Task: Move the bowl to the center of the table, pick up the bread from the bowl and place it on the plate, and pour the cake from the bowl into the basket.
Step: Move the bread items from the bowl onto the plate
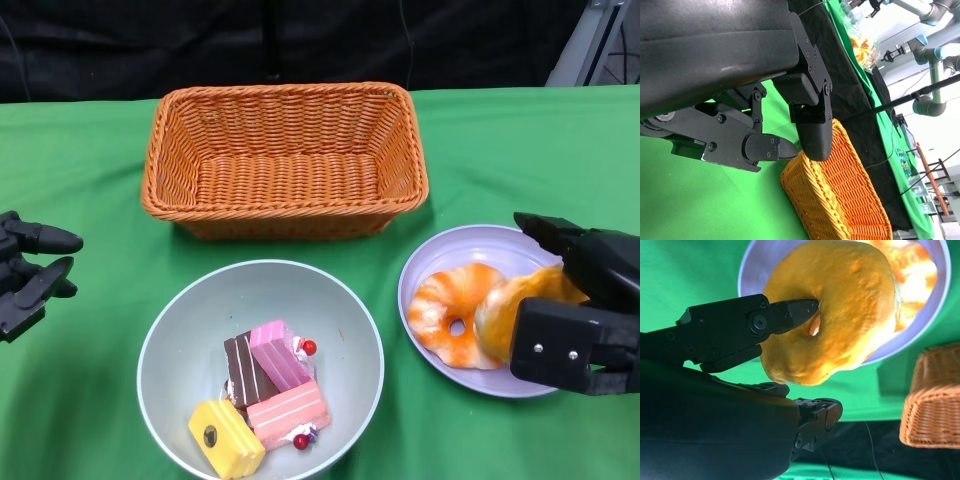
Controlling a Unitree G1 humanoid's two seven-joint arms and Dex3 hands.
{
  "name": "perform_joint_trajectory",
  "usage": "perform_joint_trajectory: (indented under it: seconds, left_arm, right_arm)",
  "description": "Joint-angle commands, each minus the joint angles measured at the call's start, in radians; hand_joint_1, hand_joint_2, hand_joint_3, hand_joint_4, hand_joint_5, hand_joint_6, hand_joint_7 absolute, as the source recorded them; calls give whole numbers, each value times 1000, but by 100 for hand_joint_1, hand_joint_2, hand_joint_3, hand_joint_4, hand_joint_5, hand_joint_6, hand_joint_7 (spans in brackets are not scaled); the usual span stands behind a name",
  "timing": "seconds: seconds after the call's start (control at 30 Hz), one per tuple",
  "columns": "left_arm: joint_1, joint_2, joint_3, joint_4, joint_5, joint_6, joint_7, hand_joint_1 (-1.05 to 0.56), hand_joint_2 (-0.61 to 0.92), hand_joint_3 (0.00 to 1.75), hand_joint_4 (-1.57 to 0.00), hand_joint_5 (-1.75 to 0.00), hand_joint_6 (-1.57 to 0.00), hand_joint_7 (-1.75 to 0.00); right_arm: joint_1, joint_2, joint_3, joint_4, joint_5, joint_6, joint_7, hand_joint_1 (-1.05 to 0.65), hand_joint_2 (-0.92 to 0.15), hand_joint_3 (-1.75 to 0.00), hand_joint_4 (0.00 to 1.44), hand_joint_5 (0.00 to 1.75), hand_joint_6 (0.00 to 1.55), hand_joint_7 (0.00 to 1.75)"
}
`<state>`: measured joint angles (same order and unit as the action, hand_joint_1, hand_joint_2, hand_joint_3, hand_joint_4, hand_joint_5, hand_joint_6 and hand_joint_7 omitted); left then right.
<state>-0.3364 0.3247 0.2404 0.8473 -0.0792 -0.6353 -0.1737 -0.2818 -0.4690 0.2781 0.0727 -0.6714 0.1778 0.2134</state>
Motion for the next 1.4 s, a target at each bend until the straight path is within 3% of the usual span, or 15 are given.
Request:
perform_joint_trajectory:
  seconds: [0.03, 0.73, 1.4]
  left_arm:
    - [8, 20, 4, -5, -4, -4, -6, -10, 92, 28, -82, -116, -88, -78]
    - [1, 21, -4, 13, 6, -16, -4, -12, 92, 28, -82, -120, -89, -80]
    - [-3, 24, -4, 24, 4, -22, -12, -10, 92, 29, -81, -117, -88, -78]
  right_arm:
    - [-36, 8, -14, 45, 15, -22, -30, -41, -92, -4, 23, 4, 15, 3]
    - [-109, 10, -30, 115, 76, -77, -58, -38, -92, -2, 37, 7, 25, 2]
    - [-88, -4, -60, 23, 90, -45, -22, -34, -92, -2, 40, 4, 27, 1]
